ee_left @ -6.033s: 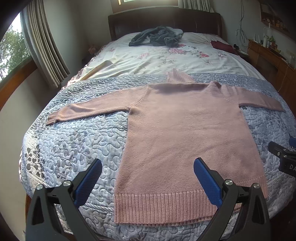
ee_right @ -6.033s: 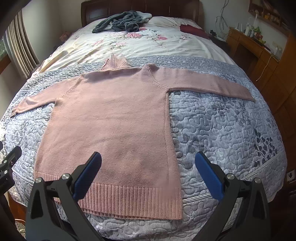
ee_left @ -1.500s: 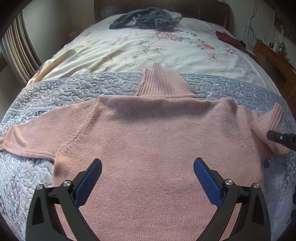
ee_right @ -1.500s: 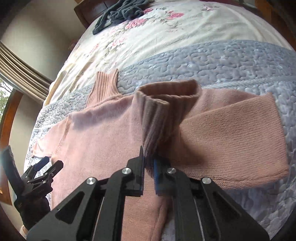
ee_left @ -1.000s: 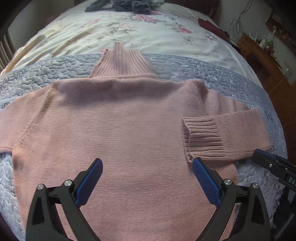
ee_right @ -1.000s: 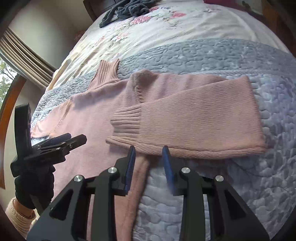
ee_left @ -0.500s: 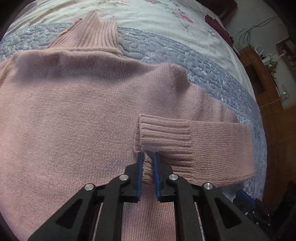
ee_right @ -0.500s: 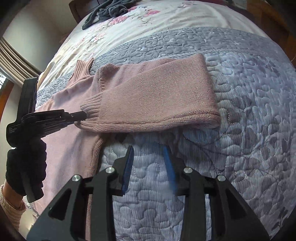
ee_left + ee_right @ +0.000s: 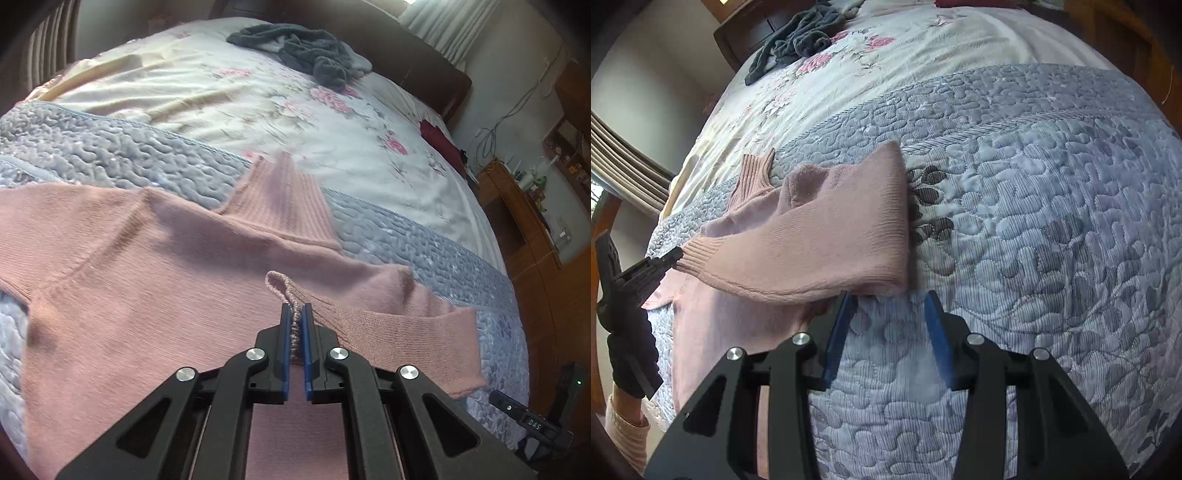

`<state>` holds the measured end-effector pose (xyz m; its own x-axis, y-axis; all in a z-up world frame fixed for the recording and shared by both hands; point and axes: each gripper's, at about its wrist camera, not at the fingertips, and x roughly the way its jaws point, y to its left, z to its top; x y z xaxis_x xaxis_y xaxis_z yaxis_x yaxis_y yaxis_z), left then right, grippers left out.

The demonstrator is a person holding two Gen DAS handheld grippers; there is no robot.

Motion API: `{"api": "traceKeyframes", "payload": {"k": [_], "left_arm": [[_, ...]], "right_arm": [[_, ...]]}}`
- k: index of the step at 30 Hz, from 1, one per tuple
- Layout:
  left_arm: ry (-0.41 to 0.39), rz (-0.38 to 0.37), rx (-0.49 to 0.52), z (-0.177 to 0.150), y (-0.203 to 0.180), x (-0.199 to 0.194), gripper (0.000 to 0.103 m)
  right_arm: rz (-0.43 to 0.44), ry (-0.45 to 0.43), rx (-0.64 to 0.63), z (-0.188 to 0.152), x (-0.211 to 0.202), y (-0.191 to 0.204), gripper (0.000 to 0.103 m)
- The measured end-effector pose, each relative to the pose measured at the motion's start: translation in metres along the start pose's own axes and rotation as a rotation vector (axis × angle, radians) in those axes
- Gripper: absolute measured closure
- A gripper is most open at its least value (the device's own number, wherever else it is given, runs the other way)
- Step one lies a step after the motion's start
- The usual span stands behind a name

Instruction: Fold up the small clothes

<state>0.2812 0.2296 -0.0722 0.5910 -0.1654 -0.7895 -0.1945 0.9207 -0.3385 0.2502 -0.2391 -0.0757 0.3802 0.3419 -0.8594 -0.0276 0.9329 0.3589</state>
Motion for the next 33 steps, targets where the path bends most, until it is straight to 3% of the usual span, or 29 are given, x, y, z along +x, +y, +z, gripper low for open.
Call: {"api": "traceKeyframes", "payload": {"k": [6, 11, 13, 14, 15, 17, 22, 24, 26, 29, 33], "left_arm": [[-0.040, 0.106, -0.026, 0.021, 0.066, -0.010, 0.098], [-0.041, 0.138, -0.024, 0.024, 0.089, -0.001, 0.099], [-0.028, 0.161, 0.000, 0.022, 0.092, 0.007, 0.099], [-0.019, 0.173, 0.014, 0.020, 0.092, 0.012, 0.099], [-0.008, 0.185, 0.025, 0.016, 0.093, 0.016, 0.099], [0.023, 0.207, 0.045, 0.011, 0.095, 0.027, 0.099], [0.108, 0.276, 0.095, 0.000, 0.101, 0.049, 0.098], [0.111, 0.274, 0.097, 0.004, 0.100, 0.042, 0.098], [0.065, 0.286, 0.085, 0.012, 0.096, 0.023, 0.098], [0.007, 0.242, 0.094, 0.023, 0.083, 0.002, 0.098], [0.074, 0.156, 0.118, 0.016, 0.060, 0.016, 0.088]], "right_arm": [[0.060, 0.044, 0.049, 0.016, 0.028, 0.015, 0.051], [0.096, 0.106, 0.082, 0.027, 0.059, 0.034, 0.046], [0.083, 0.129, 0.076, 0.028, 0.071, 0.041, 0.055], [0.085, 0.150, 0.068, 0.028, 0.077, 0.044, 0.072], [0.064, 0.168, 0.061, 0.028, 0.082, 0.045, 0.077], [-0.010, 0.183, 0.025, 0.024, 0.088, 0.048, 0.081], [-0.058, 0.202, -0.005, 0.017, 0.094, 0.051, 0.081], [-0.084, 0.204, -0.038, 0.020, 0.089, 0.057, 0.076], [-0.129, 0.150, -0.091, 0.025, 0.073, 0.071, 0.069], [-0.078, 0.091, -0.137, 0.034, 0.053, 0.095, 0.059], [-0.016, 0.145, -0.159, 0.032, 0.071, 0.126, 0.059]]}}
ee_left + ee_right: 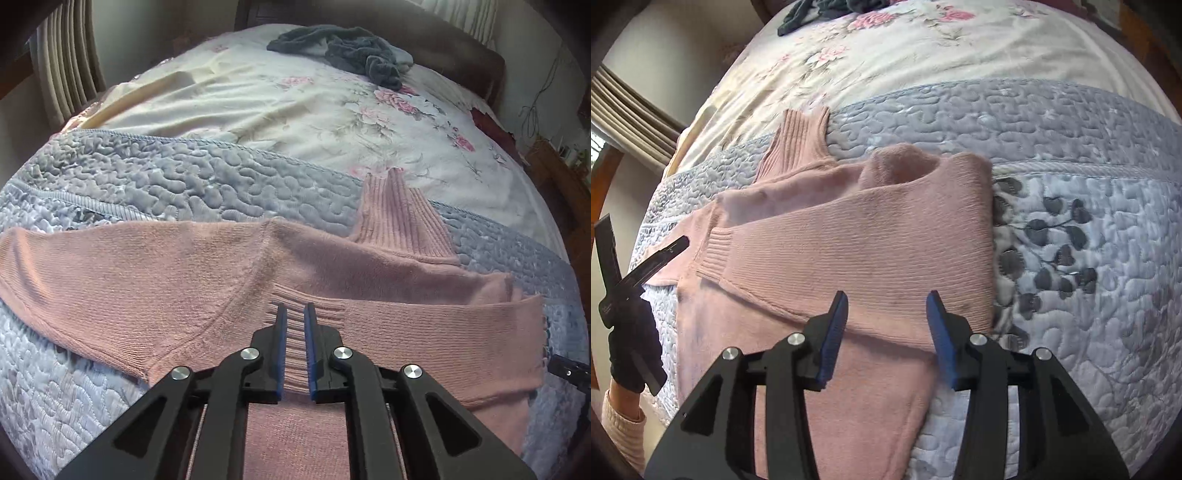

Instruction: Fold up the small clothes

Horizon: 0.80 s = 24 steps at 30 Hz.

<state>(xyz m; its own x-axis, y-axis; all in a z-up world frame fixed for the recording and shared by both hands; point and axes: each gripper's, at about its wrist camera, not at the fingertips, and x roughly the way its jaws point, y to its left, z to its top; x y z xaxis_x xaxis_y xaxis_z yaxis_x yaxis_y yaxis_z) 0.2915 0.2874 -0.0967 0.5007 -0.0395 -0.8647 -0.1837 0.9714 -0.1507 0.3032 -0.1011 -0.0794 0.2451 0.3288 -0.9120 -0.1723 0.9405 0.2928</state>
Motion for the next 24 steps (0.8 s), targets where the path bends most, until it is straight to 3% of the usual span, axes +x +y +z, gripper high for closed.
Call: {"api": "traceKeyframes", "payload": {"k": [3, 6, 11, 14, 17, 20, 24], "left_arm": [[0.061, -0.006, 0.038, -0.013, -0.013, 0.024, 0.072], [0.130, -0.003, 0.021, -0.025, -0.007, 0.050, 0.072], [0.125, -0.037, 0.024, -0.026, -0.001, 0.056, 0.072], [0.108, -0.081, -0.035, -0.023, 0.011, 0.041, 0.072], [0.059, -0.112, -0.085, -0.023, 0.040, 0.013, 0.070], [0.004, -0.060, -0.104, -0.030, 0.089, -0.017, 0.064], [-0.032, 0.035, -0.236, -0.044, 0.184, -0.050, 0.063]], "right_arm": [[-0.023, 0.040, -0.034, -0.003, 0.023, 0.019, 0.059], [-0.042, 0.085, -0.008, -0.011, 0.048, 0.017, 0.059], [-0.045, 0.085, -0.008, -0.013, 0.061, 0.014, 0.057], [-0.046, 0.078, 0.000, -0.011, 0.053, 0.023, 0.055], [0.019, 0.057, -0.006, -0.015, 0.035, 0.036, 0.055], [0.044, 0.059, -0.062, -0.025, 0.026, 0.063, 0.053], [0.077, 0.093, -0.157, -0.041, 0.029, 0.104, 0.052]]}}
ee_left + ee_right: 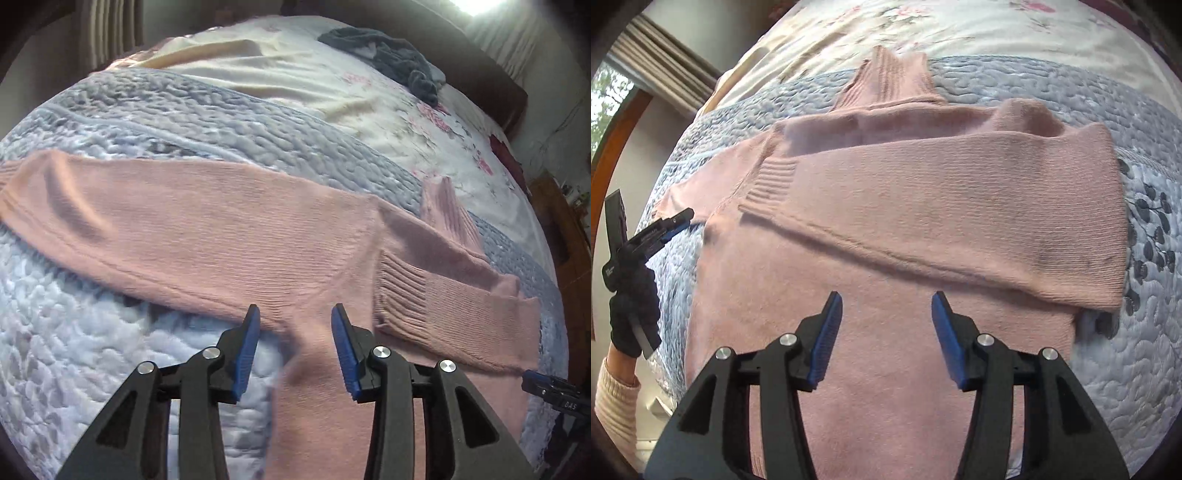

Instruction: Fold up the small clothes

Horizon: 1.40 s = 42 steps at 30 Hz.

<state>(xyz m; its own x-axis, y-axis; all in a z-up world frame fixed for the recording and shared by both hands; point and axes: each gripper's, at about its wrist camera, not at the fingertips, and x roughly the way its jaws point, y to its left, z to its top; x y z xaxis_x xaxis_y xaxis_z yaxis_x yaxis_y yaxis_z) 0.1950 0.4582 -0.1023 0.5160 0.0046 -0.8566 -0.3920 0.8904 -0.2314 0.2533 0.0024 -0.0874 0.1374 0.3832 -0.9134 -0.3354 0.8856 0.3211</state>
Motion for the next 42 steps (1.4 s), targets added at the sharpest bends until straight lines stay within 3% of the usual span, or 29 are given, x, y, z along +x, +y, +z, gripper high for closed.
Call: {"api": "traceKeyframes", "payload": {"k": [3, 8, 13, 18, 25, 29, 31, 35, 42], "left_arm": [[-0.046, 0.080, -0.117, 0.008, 0.077, -0.018, 0.063], [-0.140, 0.120, -0.313, 0.027, 0.183, -0.038, 0.063], [-0.177, 0.088, -0.447, 0.055, 0.243, -0.032, 0.062], [-0.197, 0.036, -0.521, 0.074, 0.272, -0.015, 0.062], [-0.204, 0.021, -0.568, 0.093, 0.288, 0.001, 0.068], [-0.202, 0.020, -0.523, 0.095, 0.283, 0.002, 0.097], [-0.228, 0.028, -0.488, 0.096, 0.275, -0.005, 0.097], [-0.245, -0.022, -0.392, 0.098, 0.240, -0.017, 0.097], [-0.236, -0.129, -0.183, 0.093, 0.134, -0.024, 0.097]], "right_arm": [[0.030, 0.024, -0.056, -0.004, 0.015, 0.032, 0.049], [0.000, 0.069, -0.114, -0.013, 0.046, 0.062, 0.049], [-0.015, 0.090, -0.077, -0.014, 0.071, 0.064, 0.047], [-0.013, 0.079, -0.049, -0.013, 0.074, 0.061, 0.046], [-0.045, 0.075, -0.049, -0.014, 0.076, 0.062, 0.046], [-0.051, 0.064, -0.049, -0.014, 0.079, 0.066, 0.041], [-0.053, 0.060, -0.052, -0.015, 0.079, 0.066, 0.041], [-0.035, 0.053, -0.039, -0.015, 0.073, 0.063, 0.043], [0.010, 0.031, 0.014, -0.023, 0.057, 0.046, 0.046]]}}
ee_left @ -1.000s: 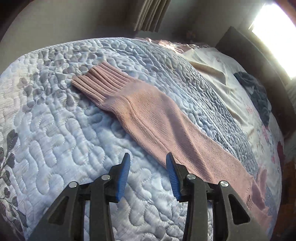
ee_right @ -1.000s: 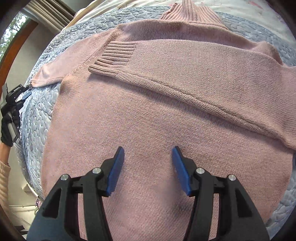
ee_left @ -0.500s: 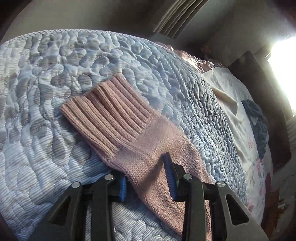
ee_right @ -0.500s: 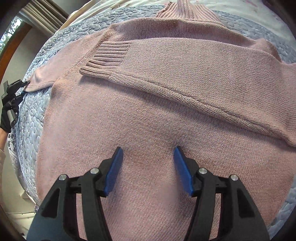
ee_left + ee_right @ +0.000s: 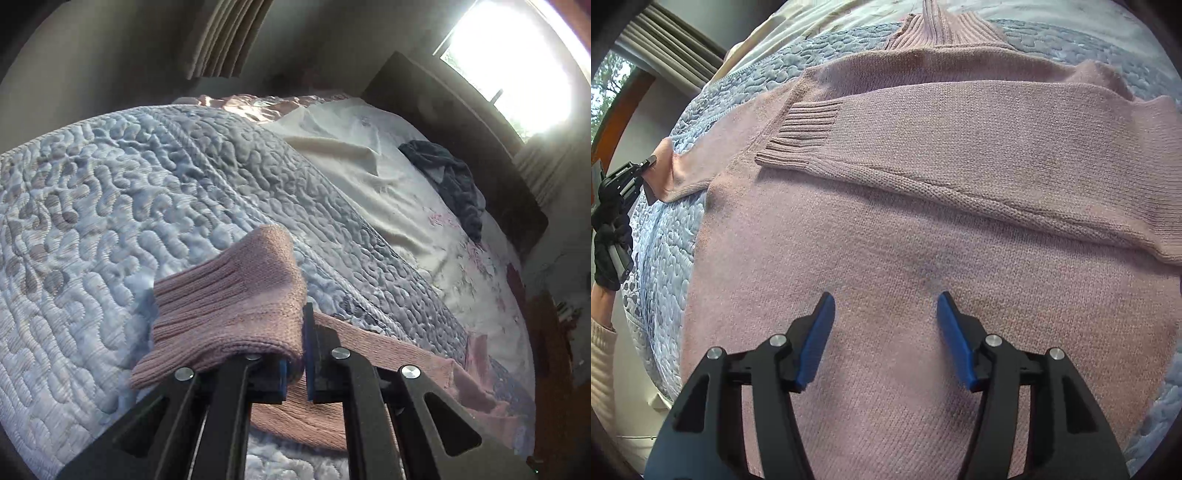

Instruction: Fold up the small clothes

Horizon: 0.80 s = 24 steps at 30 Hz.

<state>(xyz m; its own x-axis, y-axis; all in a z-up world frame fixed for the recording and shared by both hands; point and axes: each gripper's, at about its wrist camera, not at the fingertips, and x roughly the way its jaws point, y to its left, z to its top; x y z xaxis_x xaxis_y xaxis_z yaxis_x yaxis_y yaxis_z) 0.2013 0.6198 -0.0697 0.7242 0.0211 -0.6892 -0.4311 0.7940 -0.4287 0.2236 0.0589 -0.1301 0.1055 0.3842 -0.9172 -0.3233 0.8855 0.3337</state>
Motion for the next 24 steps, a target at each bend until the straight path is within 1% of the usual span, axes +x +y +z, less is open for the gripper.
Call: {"api": "traceKeyframes", "payload": {"k": [5, 9, 12, 15, 17, 19, 24], "left_arm": [[0.038, -0.093, 0.077, -0.032, -0.072, 0.011, 0.097], [0.058, -0.168, 0.129, -0.065, -0.131, 0.017, 0.097], [0.095, -0.224, 0.157, -0.090, -0.174, 0.028, 0.097], [0.139, -0.265, 0.184, -0.117, -0.208, 0.040, 0.097], [0.173, -0.265, 0.200, -0.135, -0.224, 0.051, 0.097], [0.204, -0.240, 0.211, -0.150, -0.230, 0.065, 0.097], [0.293, -0.189, 0.187, -0.175, -0.215, 0.097, 0.096]], "right_arm": [[-0.018, -0.024, -0.011, -0.005, -0.012, -0.008, 0.046], [-0.026, -0.038, -0.008, -0.009, -0.022, -0.022, 0.046], [-0.031, -0.046, -0.001, -0.011, -0.025, -0.032, 0.046], [-0.028, -0.046, 0.009, -0.014, -0.027, -0.041, 0.046], [-0.025, -0.042, 0.013, -0.016, -0.025, -0.047, 0.046], [-0.013, -0.041, 0.017, -0.017, -0.024, -0.050, 0.046], [0.008, -0.036, 0.024, -0.016, -0.021, -0.056, 0.046]]}}
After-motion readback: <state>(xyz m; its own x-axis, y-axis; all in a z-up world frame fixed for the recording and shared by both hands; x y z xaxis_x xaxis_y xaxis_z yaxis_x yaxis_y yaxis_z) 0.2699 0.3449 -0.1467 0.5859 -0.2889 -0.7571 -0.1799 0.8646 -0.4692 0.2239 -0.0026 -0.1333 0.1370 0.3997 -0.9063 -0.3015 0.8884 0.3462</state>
